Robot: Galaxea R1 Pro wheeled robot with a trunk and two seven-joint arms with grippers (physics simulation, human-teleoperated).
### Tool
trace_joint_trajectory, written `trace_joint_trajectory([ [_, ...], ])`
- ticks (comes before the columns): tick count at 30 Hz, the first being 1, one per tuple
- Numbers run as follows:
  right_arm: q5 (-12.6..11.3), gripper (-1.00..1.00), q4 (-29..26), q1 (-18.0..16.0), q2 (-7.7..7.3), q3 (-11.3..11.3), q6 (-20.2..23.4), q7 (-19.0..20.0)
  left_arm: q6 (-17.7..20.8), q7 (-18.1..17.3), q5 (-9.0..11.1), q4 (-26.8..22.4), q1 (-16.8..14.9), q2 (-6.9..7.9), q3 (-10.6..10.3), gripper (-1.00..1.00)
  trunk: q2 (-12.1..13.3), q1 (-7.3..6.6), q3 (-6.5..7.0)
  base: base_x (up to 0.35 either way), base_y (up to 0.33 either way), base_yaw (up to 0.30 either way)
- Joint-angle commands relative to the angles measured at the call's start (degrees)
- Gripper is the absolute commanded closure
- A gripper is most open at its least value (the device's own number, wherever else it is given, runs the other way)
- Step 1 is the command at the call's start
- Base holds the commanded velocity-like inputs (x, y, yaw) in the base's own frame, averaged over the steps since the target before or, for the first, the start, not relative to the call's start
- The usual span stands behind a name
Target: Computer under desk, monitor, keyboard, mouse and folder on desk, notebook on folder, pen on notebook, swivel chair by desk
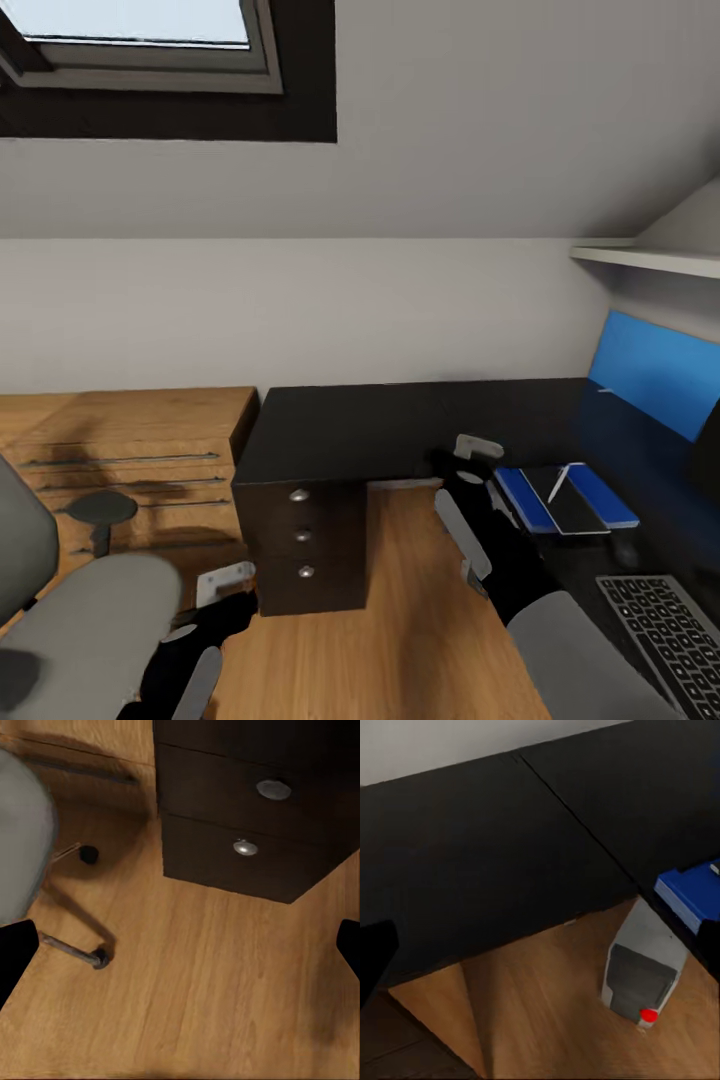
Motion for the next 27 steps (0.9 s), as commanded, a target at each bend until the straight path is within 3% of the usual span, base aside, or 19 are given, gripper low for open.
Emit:
trace_joint_trajectory([
  [1, -0.3, -1.0, -0.01, 0.06, 0.05, 1.02, 0.23, -0.44, -1.05, 1.05, 0.5, 0.8, -0.03, 0.06, -0.07, -1.0, -0.05, -0.03, -0.08, -0.334, 0.0, 0.205],
  [7, -0.35, -1.0, 2.78, 2.41, 0.59, 5.39, -0.65, -0.26, -7.86, 2.23, 0.17, 6.74, 0.55, 0.26, -0.03, -1.0, -0.05, -0.03, -0.13, -0.334, 0.0, 0.101],
  [9, -0.32, -1.0, 5.29, 3.84, 1.23, 7.71, -2.97, -0.17, -10.75, 2.39, 0.04, 10.2, 0.75, 0.34, 0.02, -1.0, -0.05, -0.03, -0.14, -0.334, 0.0, 0.031],
  [10, -0.34, -1.0, 10.15, 4.93, 1.97, 12.28, -8.65, -0.23, -13.53, 2.51, -0.07, 14.45, 0.89, 0.54, 0.02, -1.0, -0.05, -0.03, -0.14, -0.334, 0.0, 0.009],
  [13, -0.36, -1.0, 13.39, 5.18, 2.2, 14.57, -11.75, -0.26, -14.46, 2.64, -0.09, 16.71, 0.92, 0.72, 0.0, -1.0, -0.05, -0.03, -0.14, -0.333, 0.0, 0.006],
  [15, -0.36, -1.0, 15.63, 5.29, 2.39, 15.63, -13.59, -0.28, -15.35, 2.7, -0.1, 18.56, 0.96, 0.82, -0.01, -1.0, -0.05, -0.03, -0.14, -0.311, 0.0, 0.003],
  [17, -0.37, -1.0, 19.41, 5.5, 2.78, 16.77, -16.71, -0.23, -18.62, 2.68, -0.11, 22.77, 1.01, 0.92, -0.02, -1.0, -0.05, -0.03, -0.14, -0.168, 0.0, 0.002],
  [18, -0.37, -1.0, 24.6, 6.27, 3.03, 17.4, -20.28, 0.05, -24.7, 2.64, -0.12, 28.58, 1.03, 0.97, -0.12, -1.0, 0.35, -0.25, 0.04, -0.034, 0.0, 0.0],
  [24, -0.32, -1.0, 35.23, 6.95, 3.28, 17.68, -28.06, 1.76, -29.68, 2.64, -0.18, 36.32, 1.04, 0.92, -0.69, -1.0, 2.76, -1.57, 1.25, -0.015, 0.0, 0.0],
  [27, -0.3, -1.0, 42.95, 7.07, 3.89, 17.77, -34.87, 4.6, -31.88, 2.58, -0.2, 39.94, 1.04, 0.91, -1.33, -1.0, 3.96, -2.23, 2.0, -0.004, 0.0, 0.0],
])
